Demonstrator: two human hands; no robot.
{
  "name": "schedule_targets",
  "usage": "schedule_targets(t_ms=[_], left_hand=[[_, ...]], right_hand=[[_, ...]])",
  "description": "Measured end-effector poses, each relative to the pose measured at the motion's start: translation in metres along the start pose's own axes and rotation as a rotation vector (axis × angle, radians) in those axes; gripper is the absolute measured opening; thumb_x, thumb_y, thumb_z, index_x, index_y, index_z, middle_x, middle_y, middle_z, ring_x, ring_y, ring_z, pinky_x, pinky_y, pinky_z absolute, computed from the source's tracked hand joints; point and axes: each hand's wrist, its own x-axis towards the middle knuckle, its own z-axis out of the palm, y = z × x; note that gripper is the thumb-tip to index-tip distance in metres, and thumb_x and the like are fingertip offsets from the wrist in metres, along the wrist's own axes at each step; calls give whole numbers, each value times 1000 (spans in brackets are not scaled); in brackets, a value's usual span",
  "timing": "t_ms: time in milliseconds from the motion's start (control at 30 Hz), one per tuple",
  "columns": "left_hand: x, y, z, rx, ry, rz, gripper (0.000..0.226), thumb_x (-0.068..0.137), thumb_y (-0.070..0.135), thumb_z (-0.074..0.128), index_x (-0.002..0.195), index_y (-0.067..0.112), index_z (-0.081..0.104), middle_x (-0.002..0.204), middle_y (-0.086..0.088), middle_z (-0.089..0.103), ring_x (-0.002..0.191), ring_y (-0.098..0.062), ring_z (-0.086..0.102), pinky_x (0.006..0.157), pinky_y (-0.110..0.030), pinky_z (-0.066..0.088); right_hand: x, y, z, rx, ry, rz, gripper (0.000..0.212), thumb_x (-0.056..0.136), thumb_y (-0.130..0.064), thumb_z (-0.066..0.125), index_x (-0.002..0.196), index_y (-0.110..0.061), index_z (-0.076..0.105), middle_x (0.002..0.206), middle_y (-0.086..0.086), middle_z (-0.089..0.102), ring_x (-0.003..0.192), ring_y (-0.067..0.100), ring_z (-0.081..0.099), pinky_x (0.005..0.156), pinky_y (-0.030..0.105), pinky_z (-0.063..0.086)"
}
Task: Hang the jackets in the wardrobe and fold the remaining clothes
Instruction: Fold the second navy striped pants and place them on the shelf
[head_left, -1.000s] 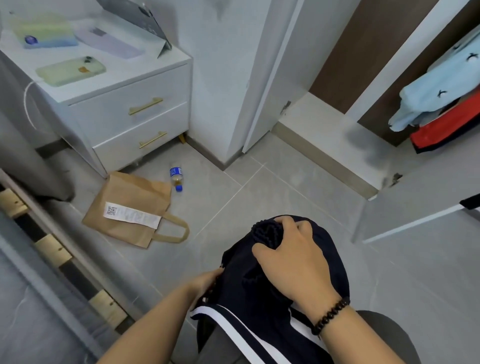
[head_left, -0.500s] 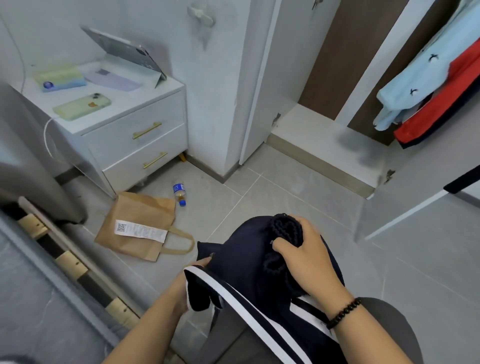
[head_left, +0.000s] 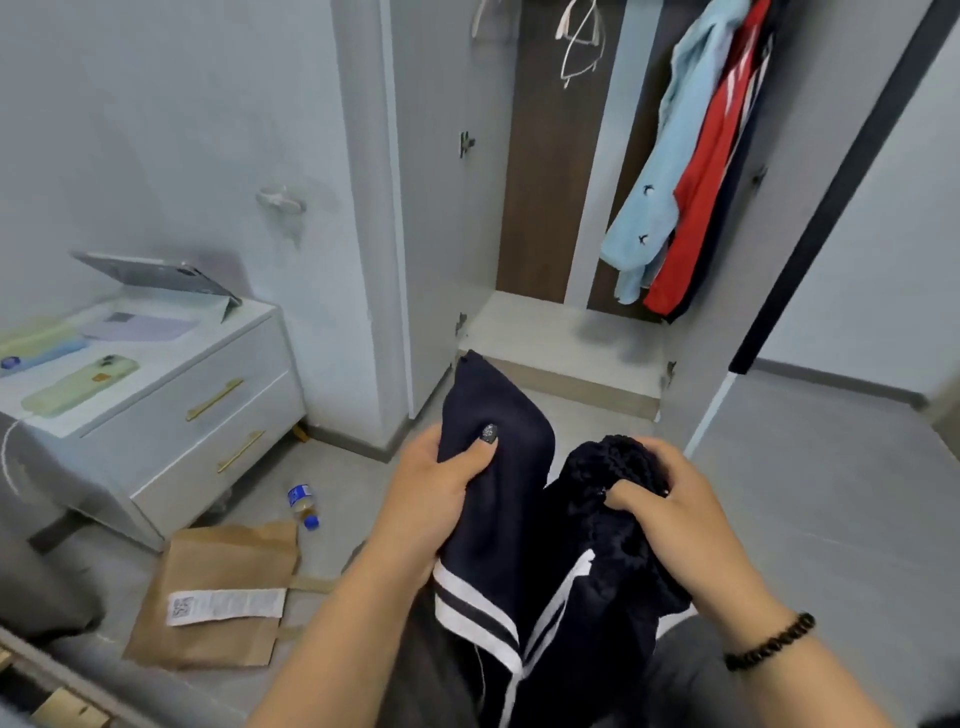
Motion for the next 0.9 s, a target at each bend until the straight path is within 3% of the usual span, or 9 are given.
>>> schedule_targets(t_ms=[167, 267, 433, 567, 633, 667, 733, 833, 900], left_hand=[[-29, -18, 53, 141, -3, 20, 7, 89, 23, 67, 93, 27, 72, 91, -3, 75, 86, -22, 72, 79, -40, 59], [-46, -37, 72, 11, -202, -75, 14, 92, 25, 62, 100, 28, 73, 103, -6, 74, 96, -23, 71, 79, -34, 58], [-55, -54, 67, -307, -448, -369, 65, 90, 65, 32, 120, 21, 68, 127, -12, 65, 118, -27, 61, 93, -37, 52], [-60, -60, 64, -76, -497, -397, 59, 84, 66, 48, 109, 19, 73, 91, -19, 71, 71, -35, 66, 67, -42, 53], [-56, -58, 76, 107, -449, -390, 47, 93, 50, 50, 103, 11, 73, 87, -24, 70, 78, -39, 67, 80, -45, 54], [-60, -57, 73, 156, -505, -365, 39, 100, 38, 46, 94, 8, 71, 74, -16, 72, 73, -26, 70, 80, -32, 55], [-60, -60, 70, 245, -442, -328, 38, 104, 18, 39, 69, 15, 55, 37, 5, 55, 37, -3, 55, 49, -15, 47], [-69, -49, 78, 290, -368, -274, 55, 100, 23, 37, 48, 28, 52, 37, 3, 44, 34, -13, 40, 41, -26, 35], [-77, -46, 79, 218, -320, -233, 52, 99, 23, 36, 50, 26, 54, 42, 0, 46, 37, -14, 41, 43, -27, 35]], right_hand=[[-31, 3, -27, 80, 75, -85, 37, 69, -22, 70, 102, -38, 61, 90, -21, 67, 80, -2, 65, 62, 16, 51], [-51, 15, -27, 118, 46, -118, 35, 74, -17, 68, 95, -45, 60, 91, -19, 67, 81, -2, 65, 60, 9, 49], [-78, 31, -32, 141, -18, -104, 34, 79, -22, 60, 97, -50, 58, 97, -17, 68, 87, 0, 65, 67, 11, 51], [-88, 39, -36, 165, -48, -97, 35, 73, -24, 59, 99, -48, 61, 98, -17, 69, 89, 1, 66, 67, 8, 48], [-92, 41, -34, 166, -69, -92, 36, 74, -23, 59, 101, -47, 61, 98, -16, 69, 90, 2, 66, 69, 10, 49], [-93, 42, -33, 170, -70, -92, 37, 74, -22, 59, 102, -46, 61, 99, -15, 69, 91, 3, 67, 70, 11, 50], [-94, 44, -31, 177, -62, -93, 36, 74, -22, 59, 102, -45, 62, 99, -14, 69, 91, 4, 67, 71, 12, 51], [-93, 45, -28, 213, -33, -79, 32, 76, -22, 61, 97, -46, 62, 97, -14, 70, 88, 4, 68, 68, 14, 52], [-91, 48, -27, 242, -14, -48, 31, 84, -15, 62, 97, -43, 63, 96, -11, 71, 88, 7, 69, 67, 20, 53]])
